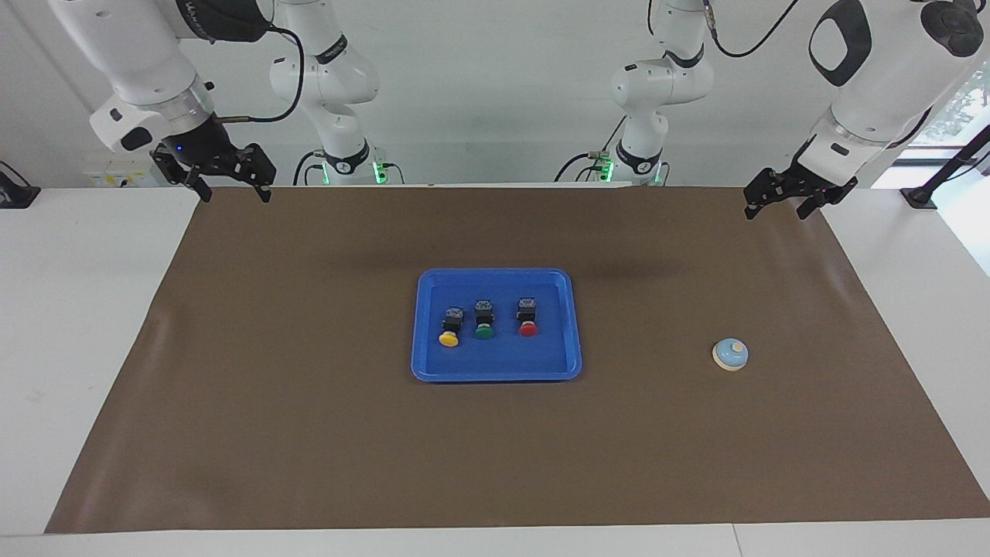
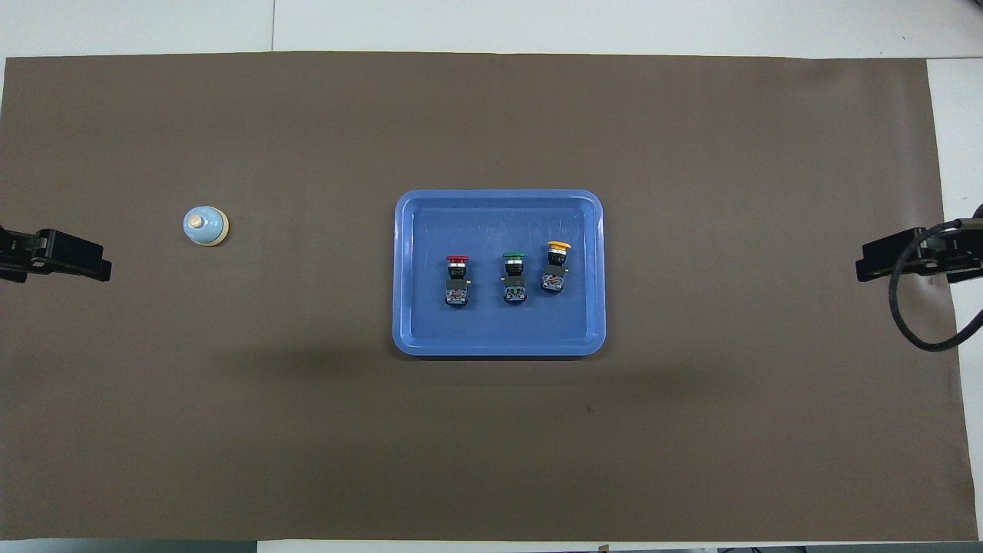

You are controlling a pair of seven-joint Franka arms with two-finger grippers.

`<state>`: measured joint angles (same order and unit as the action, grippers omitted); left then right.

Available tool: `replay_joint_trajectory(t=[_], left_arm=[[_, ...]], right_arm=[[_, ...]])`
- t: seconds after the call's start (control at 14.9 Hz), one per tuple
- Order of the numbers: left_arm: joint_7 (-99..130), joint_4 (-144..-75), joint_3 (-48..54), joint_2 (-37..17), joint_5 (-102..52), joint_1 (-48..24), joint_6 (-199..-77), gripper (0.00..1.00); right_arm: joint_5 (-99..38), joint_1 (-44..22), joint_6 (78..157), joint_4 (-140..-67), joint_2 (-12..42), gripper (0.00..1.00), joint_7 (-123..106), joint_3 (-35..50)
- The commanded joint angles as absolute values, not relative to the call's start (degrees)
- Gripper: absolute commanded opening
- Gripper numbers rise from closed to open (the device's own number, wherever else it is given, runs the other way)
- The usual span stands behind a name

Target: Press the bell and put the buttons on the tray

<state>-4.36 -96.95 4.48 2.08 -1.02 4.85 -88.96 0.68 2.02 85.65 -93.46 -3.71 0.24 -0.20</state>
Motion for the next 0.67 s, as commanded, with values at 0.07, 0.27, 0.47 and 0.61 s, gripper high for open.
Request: replay_joint_trajectory(t=[0.07,0.27,0.47,0.61], left_arm=[[-4.8,-97.8,4.3,3.2,-1.8,5.0,-88.8,1.0],[-4.8,-97.8,4.3,3.2,-1.8,5.0,-88.8,1.0],[-4.8,-97.8,4.3,3.2,-1.8,5.0,-88.8,1.0],[-4.8,-97.8,4.3,3.2,-1.8,5.0,-88.7,1.0]], right_arm=[[1.6,3.6,84.9,-92.6,-3.2,1.0,-1.0,1.3],[2.2,3.7,85.3,-92.5,-3.2,1.0,-1.0,1.3],[2.1,3.8,85.3,-92.5,-3.2,1.0,-1.0,1.3],[2.1,3.6,85.3,-92.5,-3.3,1.0,-0.9,1.3]])
